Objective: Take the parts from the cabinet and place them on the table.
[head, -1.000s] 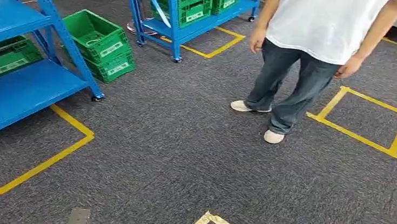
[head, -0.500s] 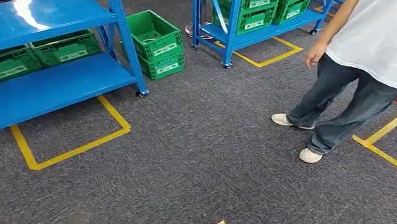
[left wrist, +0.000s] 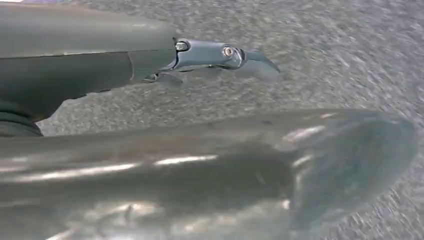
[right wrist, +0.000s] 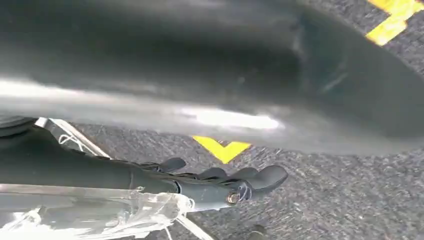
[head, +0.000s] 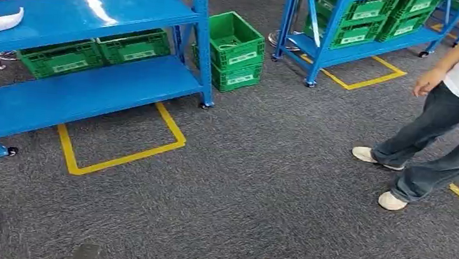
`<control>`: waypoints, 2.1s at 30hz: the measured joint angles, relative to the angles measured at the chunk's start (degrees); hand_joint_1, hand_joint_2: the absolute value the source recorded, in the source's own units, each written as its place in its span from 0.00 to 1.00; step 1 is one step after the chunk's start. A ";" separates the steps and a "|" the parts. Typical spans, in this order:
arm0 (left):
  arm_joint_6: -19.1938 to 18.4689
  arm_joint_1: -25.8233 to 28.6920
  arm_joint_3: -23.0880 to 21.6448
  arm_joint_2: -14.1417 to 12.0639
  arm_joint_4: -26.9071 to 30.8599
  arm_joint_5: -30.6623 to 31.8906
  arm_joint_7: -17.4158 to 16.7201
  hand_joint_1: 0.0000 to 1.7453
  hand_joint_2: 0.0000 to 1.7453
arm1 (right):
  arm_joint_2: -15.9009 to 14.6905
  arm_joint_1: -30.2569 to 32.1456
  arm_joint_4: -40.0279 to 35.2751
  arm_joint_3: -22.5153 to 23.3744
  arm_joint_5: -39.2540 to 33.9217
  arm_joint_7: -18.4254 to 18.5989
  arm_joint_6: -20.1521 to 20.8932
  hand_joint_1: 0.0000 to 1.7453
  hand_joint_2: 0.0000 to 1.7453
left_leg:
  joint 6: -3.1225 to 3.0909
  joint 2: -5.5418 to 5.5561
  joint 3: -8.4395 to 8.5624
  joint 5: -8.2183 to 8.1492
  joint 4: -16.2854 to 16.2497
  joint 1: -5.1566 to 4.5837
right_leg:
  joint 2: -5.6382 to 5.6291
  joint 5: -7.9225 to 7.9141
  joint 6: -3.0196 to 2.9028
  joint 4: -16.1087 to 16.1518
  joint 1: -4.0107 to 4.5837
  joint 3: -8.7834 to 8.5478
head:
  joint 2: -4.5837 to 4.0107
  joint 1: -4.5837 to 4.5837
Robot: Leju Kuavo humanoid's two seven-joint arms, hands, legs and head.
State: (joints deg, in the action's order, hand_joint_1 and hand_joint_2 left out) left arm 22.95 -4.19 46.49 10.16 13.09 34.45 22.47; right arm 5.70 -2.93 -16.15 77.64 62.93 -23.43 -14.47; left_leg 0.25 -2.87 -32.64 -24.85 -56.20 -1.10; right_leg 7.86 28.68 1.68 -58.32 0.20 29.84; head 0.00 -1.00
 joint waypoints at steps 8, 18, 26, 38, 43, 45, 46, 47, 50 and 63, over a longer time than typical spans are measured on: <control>-0.17 0.16 0.17 -0.26 -0.02 -0.09 0.07 0.00 0.00 | 0.07 0.45 0.09 -0.11 -0.02 -0.09 0.02 0.00 0.00 | -0.98 6.37 0.33 0.48 0.11 0.92 | -7.82 4.00 1.26 -14.05 -0.65 7.75 | 0.00 0.72; -0.70 0.21 0.46 -0.57 -0.02 -0.02 0.09 0.00 0.00 | 0.35 0.28 0.39 -0.20 0.22 -0.02 -0.11 0.00 0.00 | 2.26 5.24 -3.52 -2.82 -5.84 1.05 | -9.22 -1.24 -0.89 -0.67 -1.43 1.60 | 0.00 -0.04; -1.66 -0.06 0.52 -0.63 -0.02 0.59 0.24 0.00 0.00 | 0.35 0.10 0.42 -0.46 1.18 0.41 -0.22 0.00 0.00 | 1.42 -2.28 -0.59 0.68 -2.24 0.60 | -2.88 -0.60 -0.69 -0.68 -0.82 0.94 | 0.00 -0.07; -2.36 -0.11 0.66 -0.66 -0.02 0.37 0.46 0.00 0.00 | 0.39 0.31 0.52 -1.07 1.14 0.74 -0.35 0.00 0.00 | -0.88 5.89 -0.40 0.79 -0.30 0.99 | -7.73 5.39 1.59 -16.09 -0.76 8.57 | 0.00 0.83; -2.45 -0.12 0.68 -0.66 0.00 0.37 0.61 0.00 0.00 | 0.44 -0.08 0.57 -1.14 0.98 0.72 -0.33 0.00 0.00 | 0.48 9.07 -0.78 0.73 -0.97 1.03 | -11.36 -0.93 0.97 -0.79 -1.28 2.02 | 0.00 0.79; -2.47 0.30 0.68 -0.68 -0.02 0.35 0.81 0.00 0.00 | 0.44 -0.14 0.57 -1.14 0.83 0.54 0.02 0.00 0.00 | 1.16 9.49 -0.81 1.15 -0.47 1.28 | -10.97 -1.13 0.27 -0.94 -0.96 1.70 | 0.00 0.81; -2.47 0.41 0.70 -0.76 0.00 0.33 0.85 0.00 0.00 | 0.50 -0.15 0.59 -1.14 0.83 0.46 0.15 0.00 0.00 | 1.34 9.60 -0.96 1.10 -0.52 1.27 | -10.54 -1.44 -0.23 -0.68 -1.31 1.66 | 0.00 0.83; -2.47 0.45 0.70 -0.79 -0.02 0.24 0.94 0.00 0.00 | 0.48 -0.16 0.59 -1.16 0.83 0.46 0.26 0.00 0.00 | 1.66 6.98 -1.11 0.39 -1.25 1.05 | -10.21 -1.58 -0.49 -0.57 -1.32 1.62 | 0.00 0.85; -2.47 -0.15 0.68 -0.76 -0.02 0.24 1.16 0.00 0.00 | 0.44 0.27 0.59 -1.14 0.79 0.39 0.52 0.00 0.00 | 2.29 3.63 -7.25 -6.22 -13.73 1.10 | -8.81 -1.41 -1.10 -0.56 -1.12 1.79 | 0.00 0.09; -2.45 0.15 0.74 -0.70 0.00 -0.02 1.36 0.00 0.00 | 0.46 0.01 0.61 -1.16 0.72 0.24 1.33 0.00 0.00 | -0.50 3.07 0.03 0.47 -0.03 1.23 | -7.60 0.96 1.34 -2.34 -0.70 2.02 | 0.00 0.57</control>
State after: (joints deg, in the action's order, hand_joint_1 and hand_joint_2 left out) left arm 20.50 -4.04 47.23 9.46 13.09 34.42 23.82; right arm 6.16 -2.92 -15.54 76.48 63.65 -23.19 -13.14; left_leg -0.25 0.20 -32.61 -24.38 -56.23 0.13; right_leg 0.26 29.64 3.02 -60.66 -0.51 31.85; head 0.00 -0.44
